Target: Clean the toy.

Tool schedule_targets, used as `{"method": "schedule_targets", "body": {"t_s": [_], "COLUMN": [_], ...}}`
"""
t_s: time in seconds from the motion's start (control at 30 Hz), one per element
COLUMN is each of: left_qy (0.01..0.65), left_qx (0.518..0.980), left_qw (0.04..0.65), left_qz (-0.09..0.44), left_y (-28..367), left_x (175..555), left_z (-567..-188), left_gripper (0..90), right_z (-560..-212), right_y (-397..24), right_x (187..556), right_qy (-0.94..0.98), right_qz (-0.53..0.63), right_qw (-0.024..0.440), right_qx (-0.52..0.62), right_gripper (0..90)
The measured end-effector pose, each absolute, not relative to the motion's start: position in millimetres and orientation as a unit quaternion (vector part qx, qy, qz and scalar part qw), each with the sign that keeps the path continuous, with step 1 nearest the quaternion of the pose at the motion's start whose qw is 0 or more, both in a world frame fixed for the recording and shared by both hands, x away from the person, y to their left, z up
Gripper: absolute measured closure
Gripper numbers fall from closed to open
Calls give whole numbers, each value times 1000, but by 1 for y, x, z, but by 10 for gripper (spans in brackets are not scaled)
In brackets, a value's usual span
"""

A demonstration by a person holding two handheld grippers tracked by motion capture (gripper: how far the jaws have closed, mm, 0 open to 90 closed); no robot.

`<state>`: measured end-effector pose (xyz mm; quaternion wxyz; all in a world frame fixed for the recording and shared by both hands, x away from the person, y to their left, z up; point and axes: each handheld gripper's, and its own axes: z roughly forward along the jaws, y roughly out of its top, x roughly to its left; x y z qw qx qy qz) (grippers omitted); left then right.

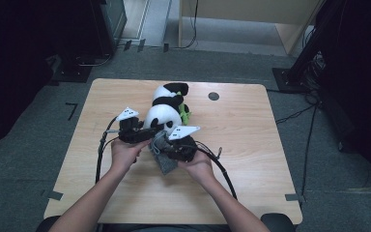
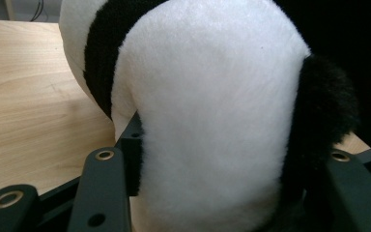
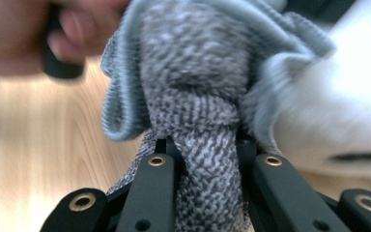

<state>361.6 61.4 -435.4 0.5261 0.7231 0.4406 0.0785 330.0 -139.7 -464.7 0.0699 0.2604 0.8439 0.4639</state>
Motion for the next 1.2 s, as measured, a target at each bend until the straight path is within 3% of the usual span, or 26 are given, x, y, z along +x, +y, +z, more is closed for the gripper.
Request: {"method": "schedule_targets", "body": {"t_s": [0.27,0.4,0.57,0.77,0.97,1.2], "left_qy": [429,436,443,441,453,447], "left_qx": [722,724,720,715,705,702], "left_qw": [531,523,524,536,541,551], "left_qz": [115,111,108,90,69,59], "left_y": [60,62,66,59,55,54], "left_x": [362,365,366,361,358,357], "left_z": [-431,-434,-434,-430,-428,-425], "left_gripper": [450,447,444,443,454,454], "right_z": [-483,-462,-429,-419,-432,-466], "right_y": [-129,-123,-141,-158,-147,-131], "right_x": [334,322,317,319,318,322], "right_qy": [875,881,859,824,820,860], "right_qz": [403,423,464,511,510,450], "right_qw": [49,49,88,137,157,123], "right_qx": [264,206,197,205,209,208], "right_gripper": [782,784,789,790,791,792]}}
